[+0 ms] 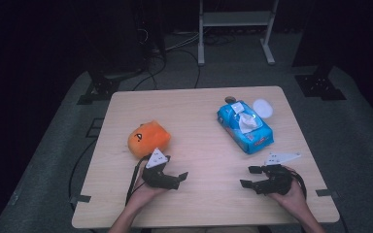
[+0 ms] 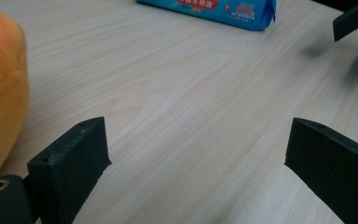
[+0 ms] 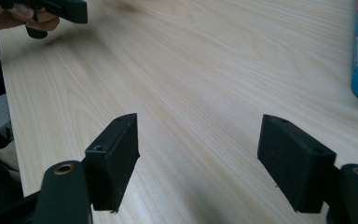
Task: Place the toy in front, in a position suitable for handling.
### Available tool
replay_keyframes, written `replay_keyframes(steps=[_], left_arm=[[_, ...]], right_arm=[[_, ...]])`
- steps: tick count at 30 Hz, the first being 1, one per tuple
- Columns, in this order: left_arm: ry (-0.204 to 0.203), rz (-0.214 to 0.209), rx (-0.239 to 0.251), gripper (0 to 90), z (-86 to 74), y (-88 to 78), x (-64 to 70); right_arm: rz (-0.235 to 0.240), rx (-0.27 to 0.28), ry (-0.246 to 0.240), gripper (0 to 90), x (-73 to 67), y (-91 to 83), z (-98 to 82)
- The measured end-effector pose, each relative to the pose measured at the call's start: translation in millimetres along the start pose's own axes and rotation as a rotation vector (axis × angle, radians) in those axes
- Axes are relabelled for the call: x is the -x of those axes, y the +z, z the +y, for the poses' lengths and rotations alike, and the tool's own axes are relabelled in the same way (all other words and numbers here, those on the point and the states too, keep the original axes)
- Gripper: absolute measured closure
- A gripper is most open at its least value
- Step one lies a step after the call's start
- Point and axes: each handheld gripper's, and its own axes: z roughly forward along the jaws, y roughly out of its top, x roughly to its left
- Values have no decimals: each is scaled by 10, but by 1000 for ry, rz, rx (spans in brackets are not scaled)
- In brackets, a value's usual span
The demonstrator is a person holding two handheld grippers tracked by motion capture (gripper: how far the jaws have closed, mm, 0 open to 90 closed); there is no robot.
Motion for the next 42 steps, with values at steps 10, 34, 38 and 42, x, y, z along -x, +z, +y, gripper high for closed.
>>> replay_keyframes(steps=[10, 34, 38, 42], left_arm=[[33, 31, 39, 54, 147, -139, -34], [22, 214, 105, 55, 572, -524, -838], [4, 223, 113, 55, 562, -504, -908], [-17, 246, 94, 61, 525, -460, -1046]], right_arm=[[1, 8, 19, 276, 29, -9, -17], [7, -7, 20, 277, 55, 43, -9], [6, -7, 22, 278, 55, 44, -8], [4, -9, 24, 279, 57, 40, -13]])
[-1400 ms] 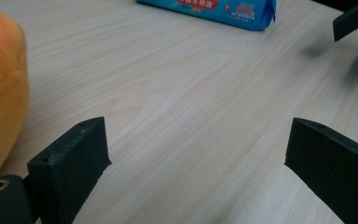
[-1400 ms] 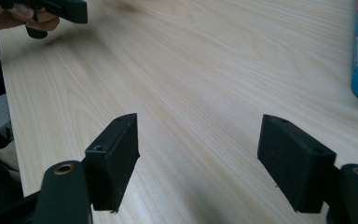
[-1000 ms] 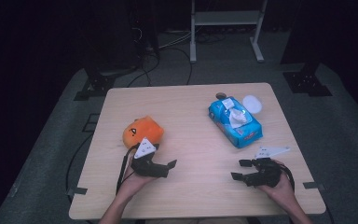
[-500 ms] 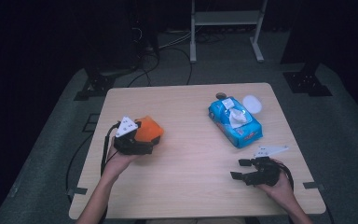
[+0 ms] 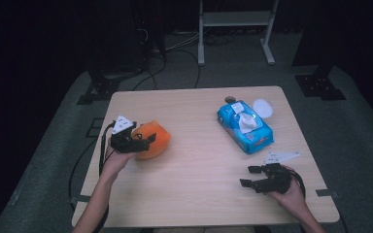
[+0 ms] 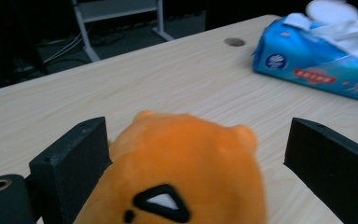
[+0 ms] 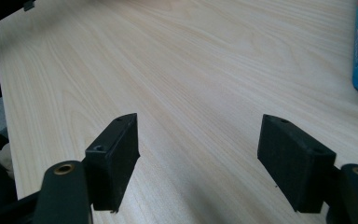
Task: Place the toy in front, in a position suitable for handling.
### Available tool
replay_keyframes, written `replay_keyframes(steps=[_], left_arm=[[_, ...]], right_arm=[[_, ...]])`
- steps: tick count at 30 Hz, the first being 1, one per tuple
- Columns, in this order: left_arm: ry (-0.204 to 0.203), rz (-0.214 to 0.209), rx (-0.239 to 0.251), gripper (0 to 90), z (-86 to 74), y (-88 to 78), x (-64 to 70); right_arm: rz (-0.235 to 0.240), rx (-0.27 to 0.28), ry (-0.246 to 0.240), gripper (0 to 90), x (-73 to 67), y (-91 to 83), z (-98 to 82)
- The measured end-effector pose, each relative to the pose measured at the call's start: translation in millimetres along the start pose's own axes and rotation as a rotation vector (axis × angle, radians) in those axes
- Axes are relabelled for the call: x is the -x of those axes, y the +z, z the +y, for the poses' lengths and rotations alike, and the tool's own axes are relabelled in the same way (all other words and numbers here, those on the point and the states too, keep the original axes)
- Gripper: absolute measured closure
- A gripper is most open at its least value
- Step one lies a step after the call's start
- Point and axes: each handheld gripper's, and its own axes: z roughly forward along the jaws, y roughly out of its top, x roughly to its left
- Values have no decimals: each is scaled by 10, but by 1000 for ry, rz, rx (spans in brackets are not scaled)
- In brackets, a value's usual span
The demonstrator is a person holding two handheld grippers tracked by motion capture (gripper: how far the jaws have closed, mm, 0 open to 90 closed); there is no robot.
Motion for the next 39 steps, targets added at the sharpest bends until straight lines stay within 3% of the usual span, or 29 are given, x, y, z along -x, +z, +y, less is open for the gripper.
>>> replay_keyframes(steps=[5, 8, 11, 18, 24, 29, 35, 39], left_arm=[[-45, 0, -41, 77, -118, 91, -88], [-34, 11, -65, 78, -225, 157, -101], [-60, 11, -40, 78, -267, 163, -108], [-63, 26, -27, 78, -314, 188, -109], [-23, 33, -40, 78, -329, 201, -71], [15, 15, -45, 78, -344, 218, -52], [10, 2, -40, 89, -353, 221, -86], [5, 3, -42, 154, -349, 221, -95]], right_arm=[[-1, -6, -1, 280, -8, 1, -11], [-3, -7, -7, 281, -17, -6, -15], [-3, -7, -4, 282, -21, -14, -20], [-3, -8, -2, 284, -32, -12, -26], [-4, -9, -4, 293, -33, -11, -27], [-9, -11, -8, 298, -43, -15, -24], [-14, -4, -10, 303, -42, -22, -25], [-15, 0, -6, 306, -40, -30, -22]])
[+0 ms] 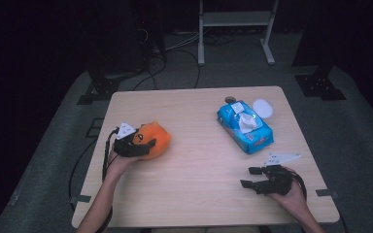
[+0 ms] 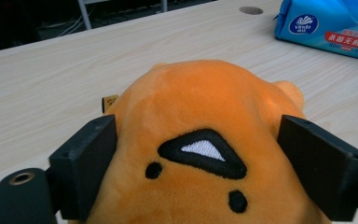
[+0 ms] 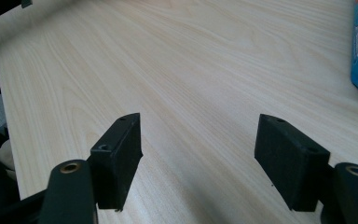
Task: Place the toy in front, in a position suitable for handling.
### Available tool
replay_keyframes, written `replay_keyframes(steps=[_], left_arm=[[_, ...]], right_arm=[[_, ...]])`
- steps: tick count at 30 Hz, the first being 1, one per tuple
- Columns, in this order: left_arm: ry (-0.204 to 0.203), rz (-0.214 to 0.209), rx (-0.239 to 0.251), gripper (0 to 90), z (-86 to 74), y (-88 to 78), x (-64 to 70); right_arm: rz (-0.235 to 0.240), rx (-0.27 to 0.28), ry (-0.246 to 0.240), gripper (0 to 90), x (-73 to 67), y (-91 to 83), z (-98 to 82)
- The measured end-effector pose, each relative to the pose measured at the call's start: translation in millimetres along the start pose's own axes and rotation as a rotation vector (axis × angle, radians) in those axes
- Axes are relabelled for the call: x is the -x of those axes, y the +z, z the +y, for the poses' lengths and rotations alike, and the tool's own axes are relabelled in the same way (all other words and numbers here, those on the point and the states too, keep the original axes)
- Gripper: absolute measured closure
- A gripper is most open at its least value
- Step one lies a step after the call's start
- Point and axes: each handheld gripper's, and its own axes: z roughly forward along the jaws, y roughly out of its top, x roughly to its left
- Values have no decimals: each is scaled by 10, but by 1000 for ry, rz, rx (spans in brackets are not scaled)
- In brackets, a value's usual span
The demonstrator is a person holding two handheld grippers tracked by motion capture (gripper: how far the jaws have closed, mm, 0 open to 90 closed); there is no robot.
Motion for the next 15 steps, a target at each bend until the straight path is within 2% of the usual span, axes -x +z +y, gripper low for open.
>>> replay_keyframes(steps=[2, 5, 8, 13, 15], left_arm=[[1, 1, -6, 203, 9, -7, -3], [-4, 5, -8, 209, 19, -7, -8], [-6, 5, -12, 255, 28, -11, -13], [-35, 16, -22, 319, 63, -17, -26], [-33, 20, -21, 347, 72, -17, -28]], right_arm=[[0, 1, 2, 306, 0, -2, -1], [2, -2, 1, 306, 0, -1, -3], [3, -2, 0, 306, -4, 0, -2], [3, -2, 1, 306, -2, -1, -3], [5, -1, 3, 306, -2, -2, -2]])
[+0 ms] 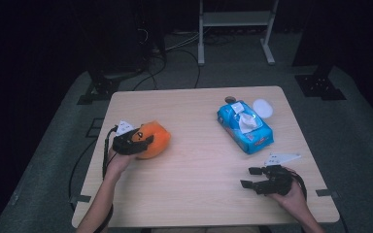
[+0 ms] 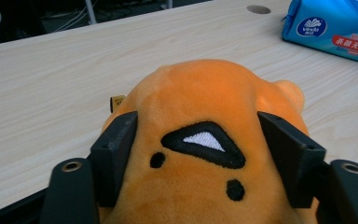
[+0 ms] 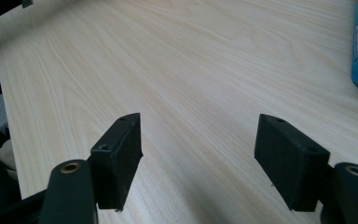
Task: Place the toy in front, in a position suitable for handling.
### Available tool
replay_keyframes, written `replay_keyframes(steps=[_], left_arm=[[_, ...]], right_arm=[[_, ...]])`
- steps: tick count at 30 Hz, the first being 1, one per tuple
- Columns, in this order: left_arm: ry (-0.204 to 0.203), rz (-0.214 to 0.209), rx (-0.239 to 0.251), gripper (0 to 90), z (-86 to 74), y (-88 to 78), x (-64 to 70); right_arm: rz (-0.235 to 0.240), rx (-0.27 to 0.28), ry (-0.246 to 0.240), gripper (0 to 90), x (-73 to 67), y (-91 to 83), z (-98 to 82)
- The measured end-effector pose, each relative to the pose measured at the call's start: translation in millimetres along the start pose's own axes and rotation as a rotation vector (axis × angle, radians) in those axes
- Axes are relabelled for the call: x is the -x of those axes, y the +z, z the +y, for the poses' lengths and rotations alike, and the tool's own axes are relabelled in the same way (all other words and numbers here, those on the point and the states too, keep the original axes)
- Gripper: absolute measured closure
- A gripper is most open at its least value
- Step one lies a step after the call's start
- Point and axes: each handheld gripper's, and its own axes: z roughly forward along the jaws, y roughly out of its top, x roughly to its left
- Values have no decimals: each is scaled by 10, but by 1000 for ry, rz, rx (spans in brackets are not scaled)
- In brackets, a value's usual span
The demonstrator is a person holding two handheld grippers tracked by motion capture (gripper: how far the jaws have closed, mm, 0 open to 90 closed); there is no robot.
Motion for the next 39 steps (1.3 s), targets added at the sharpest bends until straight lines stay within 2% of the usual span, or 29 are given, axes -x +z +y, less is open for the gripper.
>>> replay_keyframes(steps=[5, 14, 16, 21, 28, 30, 39], left_arm=[[-23, -22, 5, 419, 23, -19, -34], [-46, -46, 31, 461, 65, -48, -55], [-65, -61, 55, 471, 93, -62, -50], [-71, -80, 92, 472, 179, -112, -28], [-19, -151, 159, 471, 442, -210, 183], [-6, -187, 177, 471, 521, -222, 264], [51, -309, 213, 470, 707, -220, 644]], right_arm=[[0, 0, -1, 306, -2, 4, -1], [7, 4, 6, 304, 10, -1, -3], [7, 3, 5, 303, 8, 0, -2], [8, 6, 9, 303, 12, 5, -4], [8, 10, 12, 303, 22, 1, -2], [7, 11, 12, 304, 21, -2, -1], [-1, 21, 13, 303, 41, -39, -1]])
